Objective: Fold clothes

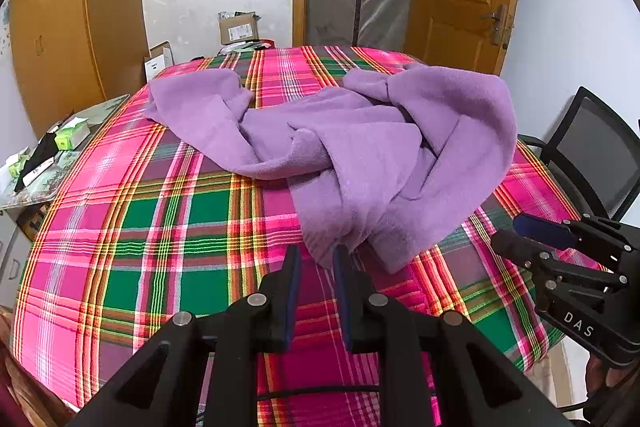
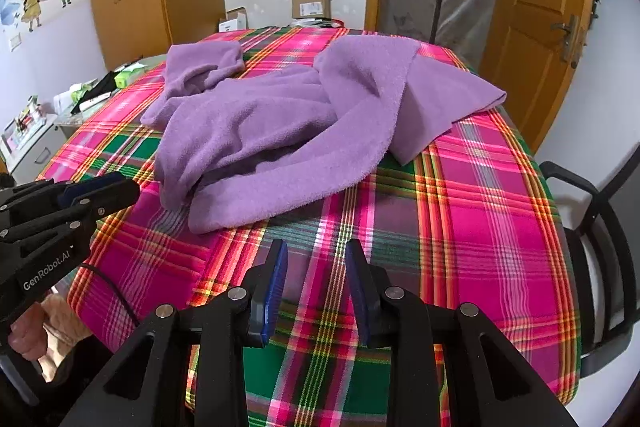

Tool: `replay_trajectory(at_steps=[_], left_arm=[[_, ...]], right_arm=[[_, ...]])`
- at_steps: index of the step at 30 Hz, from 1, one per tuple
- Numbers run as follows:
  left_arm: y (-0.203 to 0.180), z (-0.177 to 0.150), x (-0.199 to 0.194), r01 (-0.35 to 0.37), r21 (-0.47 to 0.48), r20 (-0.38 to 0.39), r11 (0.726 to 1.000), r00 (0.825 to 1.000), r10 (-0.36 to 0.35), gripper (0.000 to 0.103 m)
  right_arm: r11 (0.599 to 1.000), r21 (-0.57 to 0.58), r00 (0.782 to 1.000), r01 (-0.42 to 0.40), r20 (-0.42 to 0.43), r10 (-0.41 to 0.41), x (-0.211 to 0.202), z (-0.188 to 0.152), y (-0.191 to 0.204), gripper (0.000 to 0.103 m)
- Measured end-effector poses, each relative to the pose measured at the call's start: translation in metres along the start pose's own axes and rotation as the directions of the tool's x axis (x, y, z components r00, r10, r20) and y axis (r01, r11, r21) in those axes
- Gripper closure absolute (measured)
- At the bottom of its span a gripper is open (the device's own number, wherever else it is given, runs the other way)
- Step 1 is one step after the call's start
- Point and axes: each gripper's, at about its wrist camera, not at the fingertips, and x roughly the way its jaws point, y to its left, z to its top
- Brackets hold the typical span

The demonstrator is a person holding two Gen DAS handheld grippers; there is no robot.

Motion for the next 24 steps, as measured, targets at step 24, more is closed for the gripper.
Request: replay_trajectory(at_steps=[24], left_arm=[[-0.0014, -0.0038, 0.0095, 0.001, -0.002, -0.064, 1.000, 0.998, -0.001, 0.086]], right_arm=[[1.000, 0.005, 1.000, -0.012, -0.010, 0.012, 0.0029, -0.0015, -0.0021, 0.072]])
